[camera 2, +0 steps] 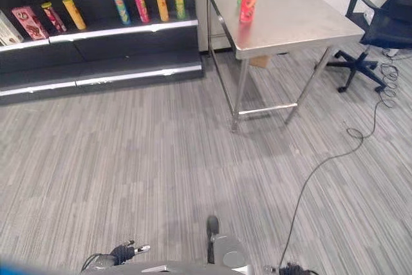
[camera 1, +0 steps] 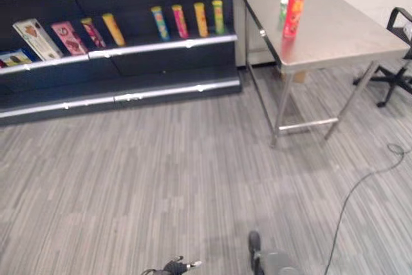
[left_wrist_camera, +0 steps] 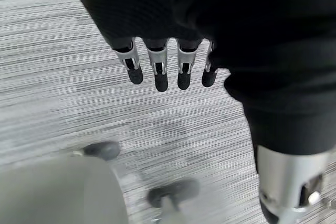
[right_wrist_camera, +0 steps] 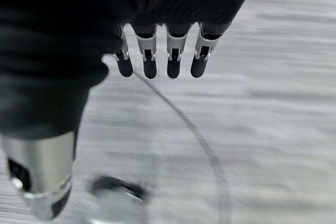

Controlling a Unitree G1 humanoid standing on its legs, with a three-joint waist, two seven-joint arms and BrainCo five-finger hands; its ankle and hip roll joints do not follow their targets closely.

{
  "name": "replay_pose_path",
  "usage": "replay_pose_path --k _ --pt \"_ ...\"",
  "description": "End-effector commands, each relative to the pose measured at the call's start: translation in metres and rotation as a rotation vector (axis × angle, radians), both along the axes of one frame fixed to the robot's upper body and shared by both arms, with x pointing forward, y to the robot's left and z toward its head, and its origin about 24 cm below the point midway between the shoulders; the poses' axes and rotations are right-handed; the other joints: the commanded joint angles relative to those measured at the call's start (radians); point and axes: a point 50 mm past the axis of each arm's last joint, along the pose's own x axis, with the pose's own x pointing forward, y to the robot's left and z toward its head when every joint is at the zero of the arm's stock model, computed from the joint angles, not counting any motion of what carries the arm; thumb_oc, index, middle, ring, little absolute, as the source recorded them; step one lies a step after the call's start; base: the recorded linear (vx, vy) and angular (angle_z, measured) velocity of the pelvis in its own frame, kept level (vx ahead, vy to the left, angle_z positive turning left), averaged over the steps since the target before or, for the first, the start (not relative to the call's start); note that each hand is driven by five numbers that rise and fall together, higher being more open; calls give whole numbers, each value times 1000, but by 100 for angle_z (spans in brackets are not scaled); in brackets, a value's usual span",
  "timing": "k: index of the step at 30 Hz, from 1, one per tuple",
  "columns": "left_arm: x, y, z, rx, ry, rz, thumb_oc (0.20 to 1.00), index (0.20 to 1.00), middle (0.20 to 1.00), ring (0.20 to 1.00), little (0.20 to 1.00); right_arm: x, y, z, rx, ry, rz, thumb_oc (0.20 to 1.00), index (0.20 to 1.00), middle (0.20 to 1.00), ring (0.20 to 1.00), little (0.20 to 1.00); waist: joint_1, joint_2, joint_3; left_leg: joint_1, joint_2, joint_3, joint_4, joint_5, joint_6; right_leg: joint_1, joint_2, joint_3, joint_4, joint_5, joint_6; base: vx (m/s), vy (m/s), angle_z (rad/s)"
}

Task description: Put the goods on the table back onto the shelves and tidy them up.

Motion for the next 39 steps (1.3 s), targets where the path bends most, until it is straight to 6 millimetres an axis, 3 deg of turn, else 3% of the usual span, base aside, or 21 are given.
replay_pose_path --k 1,3,7,9,10,11,12,14,16,17,21,23,26,27,28,30,32,34,35,36,39 --pt "40 6 13 17 -124 -8 1000 1000 1000 1000 1000 22 -7 8 -26 -69 36 1000 1000 1000 1000 1000 -17 -30 45 -97 -128 30 348 233 -73 7 -23 59 -62 51 3 268 -190 24" --pt "42 7 14 21 -134 4 1000 1000 1000 1000 1000 27 -5 9 -25 -89 40 1000 1000 1000 1000 1000 -9 -40 54 -142 -127 47 434 250 -80 31 -24 67 -68 38 -9 198 -155 3" --pt "40 9 14 20 -137 49 1000 1000 1000 1000 1000 35 -1 9 -22 -102 63 1000 1000 1000 1000 1000 43 -70 80 -316 -75 154 491 170 -7 128 -44 100 -91 -18 -22 271 -118 -19" --pt "32 11 12 27 -111 56 1000 1000 1000 1000 1000 36 3 8 -18 -98 73 1000 1000 1000 1000 1000 69 -76 89 -353 -20 182 332 119 26 168 -58 108 -90 -46 -11 325 -6 -11" --pt "29 13 11 33 -100 57 1000 1000 1000 1000 1000 36 5 7 -17 -94 79 1000 1000 1000 1000 1000 74 -75 82 -366 -1 179 234 125 32 174 -61 108 -88 -61 -7 371 63 -28" --pt "26 14 10 36 -93 61 1000 1000 1000 1000 1000 38 6 7 -14 -94 89 1000 1000 1000 1000 1000 91 -58 94 -381 47 159 77 217 13 209 -49 115 -91 -84 -4 265 53 -23" --pt "26 14 10 36 -93 61 1000 1000 1000 1000 1000 38 6 7 -14 -94 90 1000 1000 1000 1000 1000 90 -60 93 -378 45 159 69 223 13 208 -51 114 -91 -83 -4 321 86 -7" --pt "22 14 9 43 -78 62 1000 1000 1000 1000 1000 44 7 8 -30 -96 128 1000 1000 1000 1000 1000 121 -38 104 -424 116 78 -211 342 -29 278 -50 144 -92 -139 0 448 120 -4" --pt "18 13 7 43 -56 63 1000 1000 1000 1000 1000 43 7 8 -35 -84 141 1000 1000 1000 1000 1000 121 -35 101 -439 133 86 -228 350 -40 300 -55 152 -96 -149 8 454 133 -49" --pt "7 14 4 38 -31 85 1000 1000 1000 1000 1000 40 12 5 -28 -57 175 1000 1000 1000 1000 1000 139 -14 73 -409 142 81 -229 368 -57 336 -49 177 -101 -165 19 635 210 -63" --pt "-6 16 1 41 4 103 1000 1000 1000 1000 1000 33 16 1 -12 -19 195 1000 1000 1000 1000 1000 168 -15 26 -382 113 97 -229 376 -52 359 -102 189 -84 -173 53 461 225 -57" --pt "-8 21 2 53 17 86 1000 1000 1000 1000 1000 30 20 -1 12 -20 188 1000 1000 1000 1000 1000 172 -27 3 -336 65 138 -229 342 -17 307 -150 192 68 -159 95 411 283 -51" --pt "-1 25 4 62 -2 76 1000 1000 1000 1000 1000 34 20 1 25 -46 151 1000 1000 1000 1000 1000 157 -24 20 -277 18 169 -229 291 37 190 -189 171 322 -42 117 225 218 -19" --pt "-1 25 4 62 -2 76 1000 1000 1000 1000 1000 34 20 1 25 -46 151 1000 1000 1000 1000 1000 158 -26 19 -277 17 170 -229 291 38 188 -190 173 325 -44 117 219 252 -25" --pt "2 30 6 81 -3 48 1000 1000 1000 1000 1000 34 19 1 28 -62 114 1000 1000 1000 1000 1000 138 -21 32 -240 -2 190 -229 257 56 111 -232 127 449 65 114 225 235 -24" --pt "5 32 8 94 -7 23 1000 1000 1000 1000 1000 34 20 1 32 -68 108 1000 1000 1000 1000 1000 116 -9 35 -219 -7 192 -229 231 63 52 -223 101 474 51 95 217 185 -6" --pt "8 32 8 97 -16 15 1000 1000 1000 1000 1000 33 19 1 31 -70 100 1000 1000 1000 1000 1000 105 -1 40 -208 -8 185 -229 221 63 18 -203 88 456 19 85 210 70 12" --pt "16 31 10 101 -39 3 1000 1000 1000 1000 1000 32 17 1 23 -71 88 1000 1000 1000 1000 1000 73 4 58 -176 -22 171 -229 195 61 -21 -158 67 344 -37 72 316 27 25" --pt "22 29 12 97 -57 -8 1000 1000 1000 1000 1000 30 16 1 18 -63 80 1000 1000 1000 1000 1000 47 -6 71 -148 -47 156 -229 171 60 -44 -112 81 170 -19 79 306 -26 31" --pt "25 29 13 98 -67 -10 1000 1000 1000 1000 1000 30 15 1 14 -59 77 1000 1000 1000 1000 1000 35 -13 78 -125 -63 152 -229 153 62 -62 -92 88 97 7 84 301 -23 27" --pt "27 27 13 92 -71 -19 1000 1000 1000 1000 1000 25 14 0 11 -37 85 1000 1000 1000 1000 1000 20 -23 81 -81 -89 134 -229 122 66 -93 -69 73 -18 53 97 360 -6 15"
